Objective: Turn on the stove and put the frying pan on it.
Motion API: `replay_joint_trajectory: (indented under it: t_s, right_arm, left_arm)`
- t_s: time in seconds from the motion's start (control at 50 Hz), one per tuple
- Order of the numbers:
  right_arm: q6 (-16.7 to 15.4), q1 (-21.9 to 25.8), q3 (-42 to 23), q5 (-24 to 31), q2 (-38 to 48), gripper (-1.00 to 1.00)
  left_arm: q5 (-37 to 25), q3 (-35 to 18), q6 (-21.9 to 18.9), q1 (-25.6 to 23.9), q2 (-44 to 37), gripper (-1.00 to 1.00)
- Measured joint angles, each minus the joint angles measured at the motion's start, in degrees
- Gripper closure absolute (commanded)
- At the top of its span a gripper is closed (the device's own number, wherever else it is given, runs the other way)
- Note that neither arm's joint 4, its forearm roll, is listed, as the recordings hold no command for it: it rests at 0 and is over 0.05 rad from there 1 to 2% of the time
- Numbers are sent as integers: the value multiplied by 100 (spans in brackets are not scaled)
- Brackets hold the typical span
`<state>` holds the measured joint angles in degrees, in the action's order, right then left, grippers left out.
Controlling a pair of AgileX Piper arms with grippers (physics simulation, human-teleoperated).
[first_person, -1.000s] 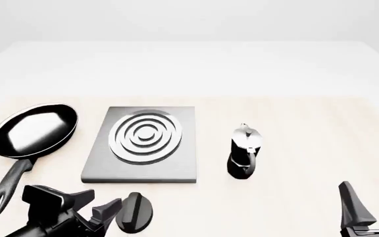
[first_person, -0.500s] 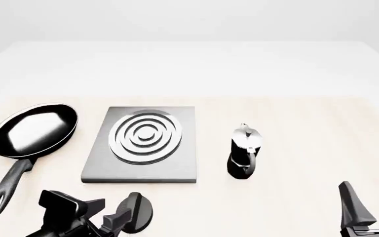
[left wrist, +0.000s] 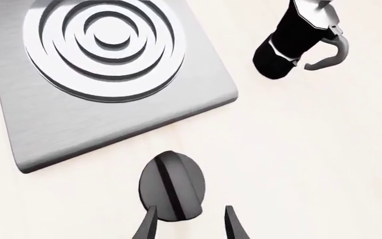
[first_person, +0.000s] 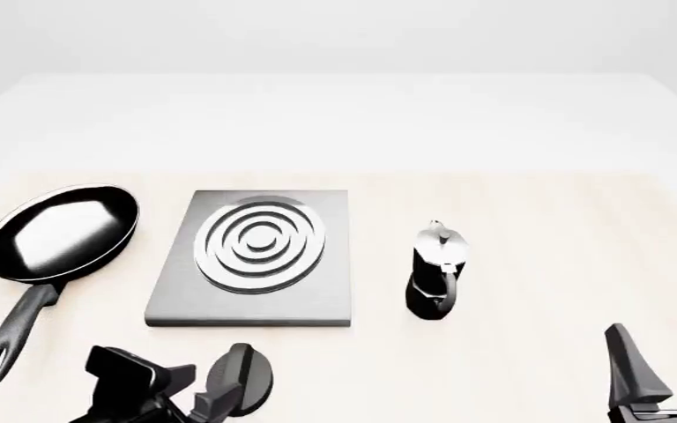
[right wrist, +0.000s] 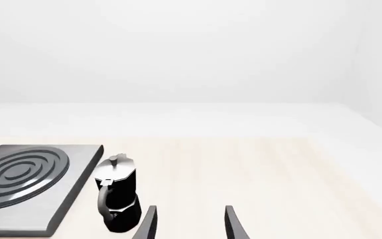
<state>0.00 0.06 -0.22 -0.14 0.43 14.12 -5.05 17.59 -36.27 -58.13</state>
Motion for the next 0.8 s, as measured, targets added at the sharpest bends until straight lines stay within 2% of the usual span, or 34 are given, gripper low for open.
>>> replay_joint_trajectory:
  t_s: [0.4,0.8]
  right_arm:
    - [0,0,0,0,0,-100]
    - [0,0,0,0,0,-100]
  left_arm:
    - [435,-16,-151,78,-569,-100]
    - [775,-38,-136,-66,-1025,-100]
